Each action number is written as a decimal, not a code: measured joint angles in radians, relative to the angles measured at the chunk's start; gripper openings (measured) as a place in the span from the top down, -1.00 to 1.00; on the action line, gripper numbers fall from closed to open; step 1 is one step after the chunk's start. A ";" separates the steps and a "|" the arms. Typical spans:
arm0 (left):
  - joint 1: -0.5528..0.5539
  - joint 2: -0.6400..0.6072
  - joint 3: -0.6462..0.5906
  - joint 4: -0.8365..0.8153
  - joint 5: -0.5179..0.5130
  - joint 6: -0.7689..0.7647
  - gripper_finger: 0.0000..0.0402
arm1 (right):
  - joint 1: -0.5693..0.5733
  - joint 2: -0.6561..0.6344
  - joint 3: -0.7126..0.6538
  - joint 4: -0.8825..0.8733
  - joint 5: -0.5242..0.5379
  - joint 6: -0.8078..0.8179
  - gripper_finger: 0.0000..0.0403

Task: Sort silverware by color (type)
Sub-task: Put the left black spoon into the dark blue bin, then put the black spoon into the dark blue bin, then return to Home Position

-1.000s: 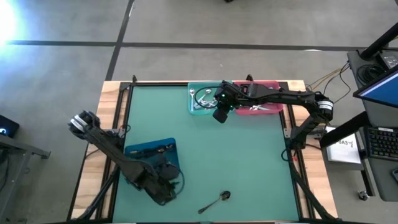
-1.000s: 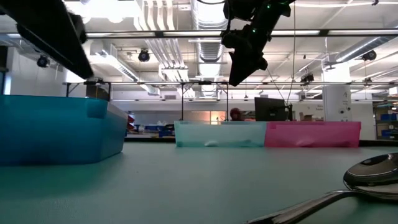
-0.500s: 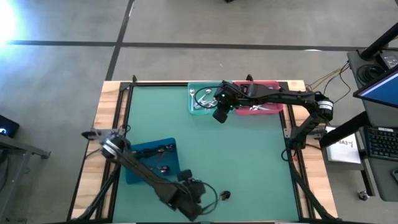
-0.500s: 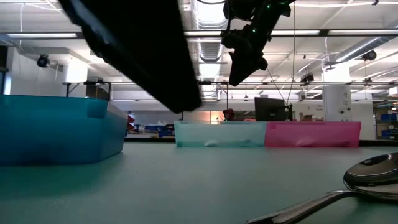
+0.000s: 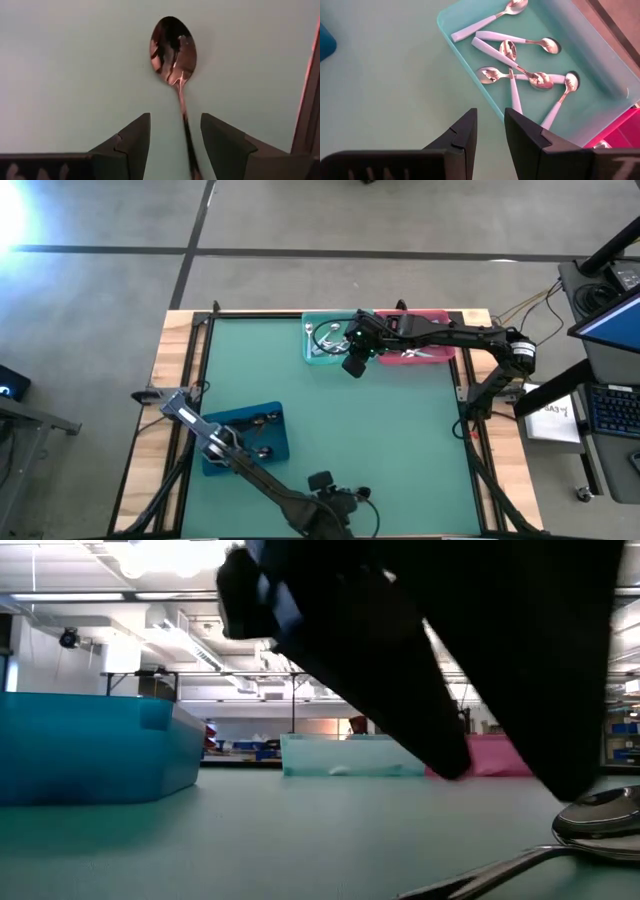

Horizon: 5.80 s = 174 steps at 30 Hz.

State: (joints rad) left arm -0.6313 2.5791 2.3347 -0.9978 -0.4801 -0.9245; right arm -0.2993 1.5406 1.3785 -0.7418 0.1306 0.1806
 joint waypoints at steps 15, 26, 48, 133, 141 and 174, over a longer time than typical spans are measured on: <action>0.020 -0.016 -0.150 0.108 0.063 -0.140 0.21 | 0.000 0.000 0.000 0.000 0.000 0.001 0.56; 0.023 -0.013 -0.148 0.108 0.086 -0.139 0.91 | 0.000 0.000 0.000 0.000 0.000 0.002 0.56; 0.040 -0.063 -0.004 -0.390 0.106 -0.082 1.00 | 0.000 0.000 0.000 0.000 0.000 0.001 0.56; 0.064 -1.917 -2.010 0.814 -0.135 0.605 0.58 | 0.000 0.000 0.000 0.000 0.000 0.001 0.56; 0.064 -1.949 -2.116 1.082 -0.140 0.703 0.58 | 0.000 0.000 0.000 0.000 0.000 0.002 0.56; 0.294 -1.966 -2.310 1.467 -0.038 0.834 0.58 | 0.000 0.000 0.000 0.000 0.000 0.001 0.56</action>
State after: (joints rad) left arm -0.3373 0.6135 0.0242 0.4697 -0.5179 -0.0907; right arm -0.2993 1.5406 1.3785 -0.7418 0.1305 0.1814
